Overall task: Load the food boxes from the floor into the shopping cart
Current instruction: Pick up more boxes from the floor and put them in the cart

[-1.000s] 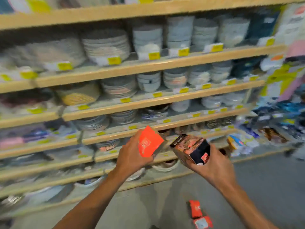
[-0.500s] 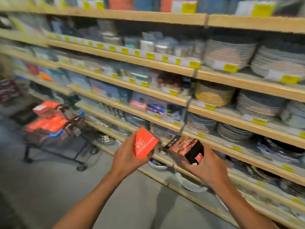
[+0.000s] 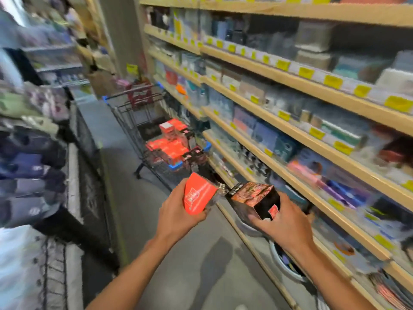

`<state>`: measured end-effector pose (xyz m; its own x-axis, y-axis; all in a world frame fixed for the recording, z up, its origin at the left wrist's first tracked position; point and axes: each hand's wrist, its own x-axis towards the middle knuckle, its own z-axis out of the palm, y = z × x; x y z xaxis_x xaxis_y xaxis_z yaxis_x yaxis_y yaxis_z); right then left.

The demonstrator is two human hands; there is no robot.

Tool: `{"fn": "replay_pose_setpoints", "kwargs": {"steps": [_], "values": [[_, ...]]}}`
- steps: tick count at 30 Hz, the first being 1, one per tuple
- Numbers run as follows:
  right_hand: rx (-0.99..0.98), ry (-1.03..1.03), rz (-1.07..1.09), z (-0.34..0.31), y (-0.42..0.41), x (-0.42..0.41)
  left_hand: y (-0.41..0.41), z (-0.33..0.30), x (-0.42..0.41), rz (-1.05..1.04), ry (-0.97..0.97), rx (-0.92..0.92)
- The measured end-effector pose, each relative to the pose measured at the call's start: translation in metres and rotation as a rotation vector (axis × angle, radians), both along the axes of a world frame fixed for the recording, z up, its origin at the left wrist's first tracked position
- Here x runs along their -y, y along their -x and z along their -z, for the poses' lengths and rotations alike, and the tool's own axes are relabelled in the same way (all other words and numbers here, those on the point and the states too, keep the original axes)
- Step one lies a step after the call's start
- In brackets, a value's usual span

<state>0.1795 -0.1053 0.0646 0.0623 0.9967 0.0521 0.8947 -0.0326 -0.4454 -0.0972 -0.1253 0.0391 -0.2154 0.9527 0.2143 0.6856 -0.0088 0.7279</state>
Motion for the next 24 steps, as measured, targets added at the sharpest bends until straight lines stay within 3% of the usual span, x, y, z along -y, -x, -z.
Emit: {"fn": "replay_pose_setpoints", "kwargs": {"steps": [13,24], "values": [[-0.061,0.038,-0.316,0.017,0.111,-0.275,0.074,-0.006,-0.183,-0.333,0.012,0.018],[-0.071,0.099,-0.363,0.029,0.202,-0.439,0.15,0.018,-0.305,-0.462,0.042,0.073]]}}
